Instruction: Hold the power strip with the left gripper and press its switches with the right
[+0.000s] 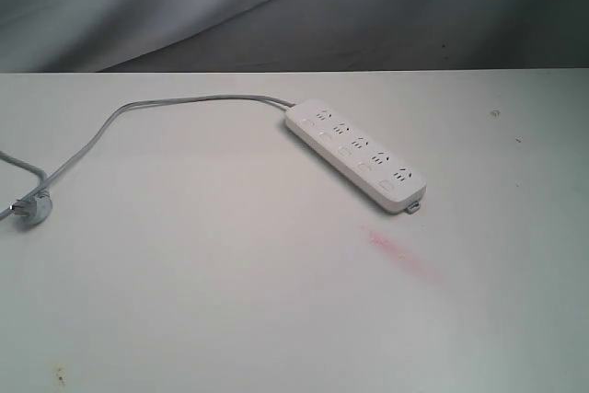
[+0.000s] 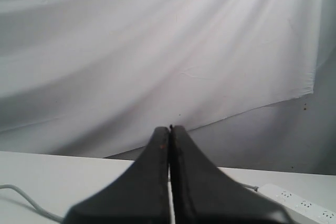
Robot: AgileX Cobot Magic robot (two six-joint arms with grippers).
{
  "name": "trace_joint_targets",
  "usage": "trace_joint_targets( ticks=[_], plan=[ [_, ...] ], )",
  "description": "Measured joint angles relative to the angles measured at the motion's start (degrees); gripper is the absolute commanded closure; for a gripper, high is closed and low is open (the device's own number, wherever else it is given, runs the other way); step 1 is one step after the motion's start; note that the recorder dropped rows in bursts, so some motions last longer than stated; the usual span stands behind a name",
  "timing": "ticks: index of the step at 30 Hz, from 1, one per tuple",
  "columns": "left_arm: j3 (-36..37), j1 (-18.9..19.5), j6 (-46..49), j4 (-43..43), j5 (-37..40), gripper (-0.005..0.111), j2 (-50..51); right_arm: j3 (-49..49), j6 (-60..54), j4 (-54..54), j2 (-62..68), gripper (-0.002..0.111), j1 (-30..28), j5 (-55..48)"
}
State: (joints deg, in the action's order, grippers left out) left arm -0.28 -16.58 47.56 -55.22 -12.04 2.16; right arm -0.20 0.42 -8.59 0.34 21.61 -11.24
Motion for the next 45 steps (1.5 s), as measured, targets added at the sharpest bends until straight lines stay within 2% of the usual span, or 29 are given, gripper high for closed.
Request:
trace_joint_targets(
  ticks=[30,37,42,45],
  plan=[
    [0.0,0.0,0.4,0.0,0.0,0.107,-0.4,0.0,0.2,0.0,0.0,0.108,0.0,0.0],
    [0.0,0.0,-0.4,3.1,0.0,0.107,-1.9,0.0,0.2,0.0,0.0,0.108,0.0,0.0],
    [0.0,0.3,-11.4,14.2,3.6,0.107,-1.9,0.0,0.2,0.0,0.0,0.108,0.0,0.0],
    [0.0,2.5,-21.6,23.4,8.1,0.107,-1.9,0.0,0.2,0.0,0.0,0.108,0.0,0.0]
  ],
)
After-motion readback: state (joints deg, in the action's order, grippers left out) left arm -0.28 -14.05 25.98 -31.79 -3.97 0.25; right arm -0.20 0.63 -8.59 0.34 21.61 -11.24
